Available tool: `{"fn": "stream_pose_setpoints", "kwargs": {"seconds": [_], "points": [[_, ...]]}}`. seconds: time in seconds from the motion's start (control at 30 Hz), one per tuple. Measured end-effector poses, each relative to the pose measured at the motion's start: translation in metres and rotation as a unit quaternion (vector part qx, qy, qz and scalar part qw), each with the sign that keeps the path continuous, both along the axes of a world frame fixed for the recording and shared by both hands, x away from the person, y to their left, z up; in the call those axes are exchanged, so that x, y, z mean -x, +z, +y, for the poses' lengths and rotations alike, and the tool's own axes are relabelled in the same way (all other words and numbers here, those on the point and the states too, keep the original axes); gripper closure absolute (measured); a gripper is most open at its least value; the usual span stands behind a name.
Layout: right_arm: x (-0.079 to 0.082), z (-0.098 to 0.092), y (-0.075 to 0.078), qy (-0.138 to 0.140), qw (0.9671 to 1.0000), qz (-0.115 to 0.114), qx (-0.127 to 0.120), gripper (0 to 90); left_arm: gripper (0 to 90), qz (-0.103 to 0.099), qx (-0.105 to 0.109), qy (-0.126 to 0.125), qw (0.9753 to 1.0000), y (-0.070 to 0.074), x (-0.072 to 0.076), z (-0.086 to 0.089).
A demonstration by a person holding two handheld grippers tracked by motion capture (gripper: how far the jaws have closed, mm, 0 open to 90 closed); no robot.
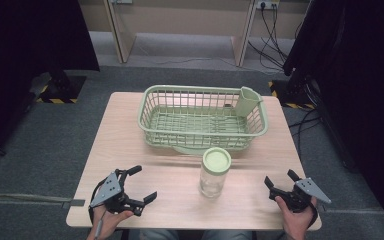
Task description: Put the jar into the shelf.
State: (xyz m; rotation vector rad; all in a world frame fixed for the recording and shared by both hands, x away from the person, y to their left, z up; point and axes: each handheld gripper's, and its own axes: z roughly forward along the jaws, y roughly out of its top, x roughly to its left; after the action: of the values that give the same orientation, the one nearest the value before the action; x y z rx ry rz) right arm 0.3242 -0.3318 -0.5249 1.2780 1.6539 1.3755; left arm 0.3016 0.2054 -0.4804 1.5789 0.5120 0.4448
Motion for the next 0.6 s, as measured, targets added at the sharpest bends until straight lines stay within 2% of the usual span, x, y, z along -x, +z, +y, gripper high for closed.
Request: {"fn": "stream_pose_setpoints", "kwargs": {"seconds": [0.17,0.27,0.33,0.4,0.43,0.47,0.57,0.6], "points": [[0.0,0.0,0.0,0.0,1.0,0.0,0.001,1.1,0.0,-0.007,-0.004,-0.017,0.9998,0.007,-0.004,-0.015],[0.0,0.0,0.0,-0.001,1.0,0.0,0.002,1.1,0.0,-0.017,0.005,-0.032,0.9993,0.016,-0.007,-0.031],[0.0,0.0,0.0,-0.001,1.0,0.0,0.002,1.1,0.0,-0.017,0.006,-0.036,0.9992,0.018,-0.008,-0.035],[0.0,0.0,0.0,0.0,1.0,0.0,0.002,1.1,0.0,-0.021,0.003,-0.05,0.9985,0.023,-0.012,-0.049],[0.0,0.0,0.0,0.0,1.0,0.0,0.002,1.1,0.0,-0.021,0.003,-0.05,0.9985,0.023,-0.012,-0.049],[0.0,0.0,0.0,0.0,1.0,0.0,0.001,1.1,0.0,-0.025,0.001,-0.06,0.9979,0.026,-0.015,-0.059],[0.0,0.0,0.0,0.0,1.0,0.0,0.001,1.1,0.0,-0.028,-0.001,-0.067,0.9973,0.03,-0.019,-0.069],[0.0,0.0,0.0,0.0,1.0,0.0,0.002,1.1,0.0,-0.031,-0.007,-0.074,0.9968,0.032,-0.024,-0.079]]}}
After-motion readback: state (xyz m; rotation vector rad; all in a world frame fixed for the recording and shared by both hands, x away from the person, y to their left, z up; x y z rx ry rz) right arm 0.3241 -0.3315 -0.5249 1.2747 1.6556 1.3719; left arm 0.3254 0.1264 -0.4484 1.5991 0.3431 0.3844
